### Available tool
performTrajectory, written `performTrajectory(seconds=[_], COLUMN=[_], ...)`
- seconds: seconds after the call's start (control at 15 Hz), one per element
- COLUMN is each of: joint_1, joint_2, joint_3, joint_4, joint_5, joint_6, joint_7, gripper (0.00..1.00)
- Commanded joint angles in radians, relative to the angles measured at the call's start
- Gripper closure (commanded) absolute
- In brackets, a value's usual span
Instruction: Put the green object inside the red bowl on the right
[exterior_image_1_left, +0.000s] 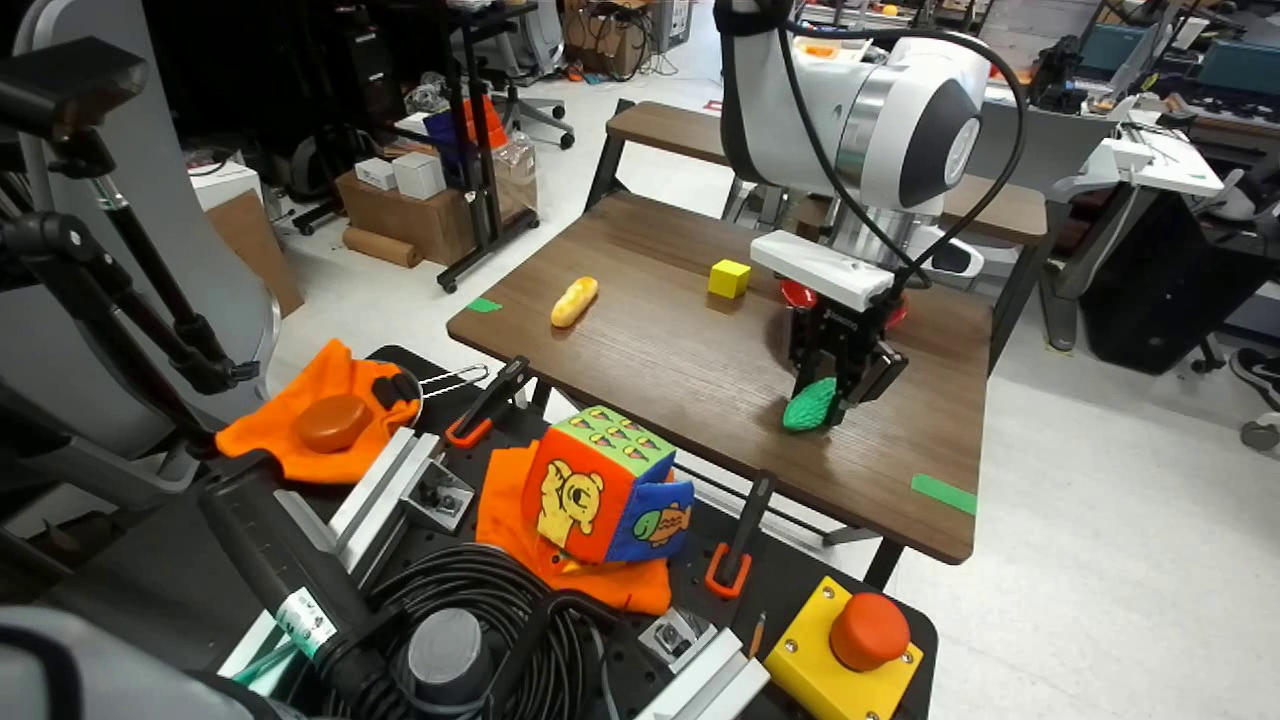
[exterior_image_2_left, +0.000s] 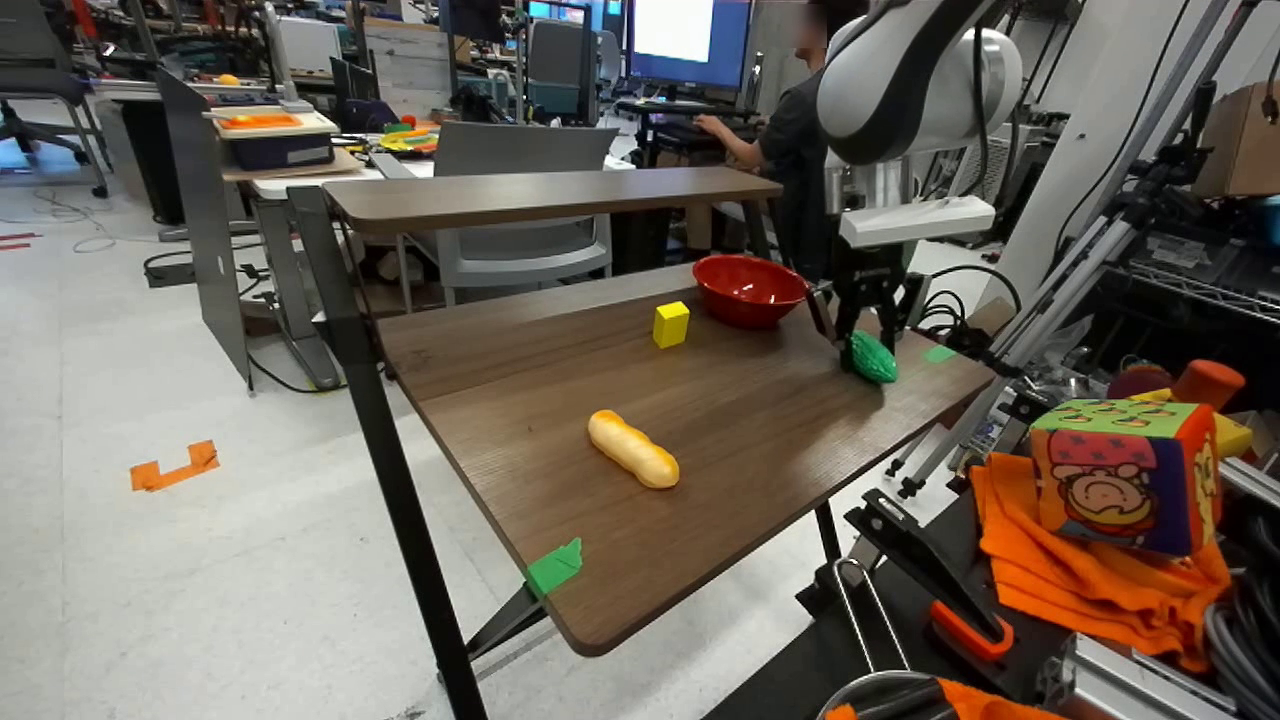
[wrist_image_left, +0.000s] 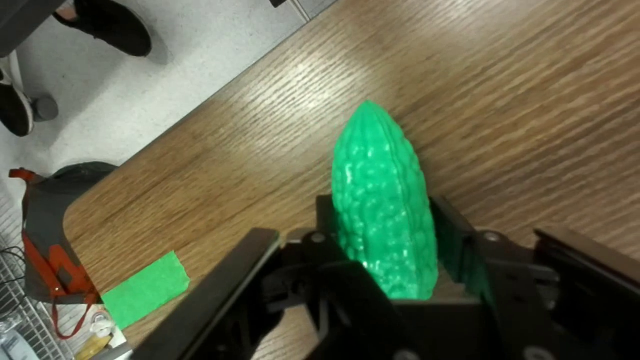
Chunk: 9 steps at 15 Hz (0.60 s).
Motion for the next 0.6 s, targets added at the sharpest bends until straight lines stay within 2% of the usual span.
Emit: performTrajectory(seconds=[0.0, 0.27, 0.53], joint_1=[0.004, 0.004, 0.006], joint_2=[-0.054, -0.19, -0.262], joint_3=[0.003, 0.021, 0.046], joint_4=[-0.019, -0.08, -0.035], joint_5=[-0.018, -0.055, -0.096], joint_6=[-0.018, 0.006, 0.0], joint_7=[-0.056, -0.182, -0.239], gripper=[0.76, 0.77, 0.77])
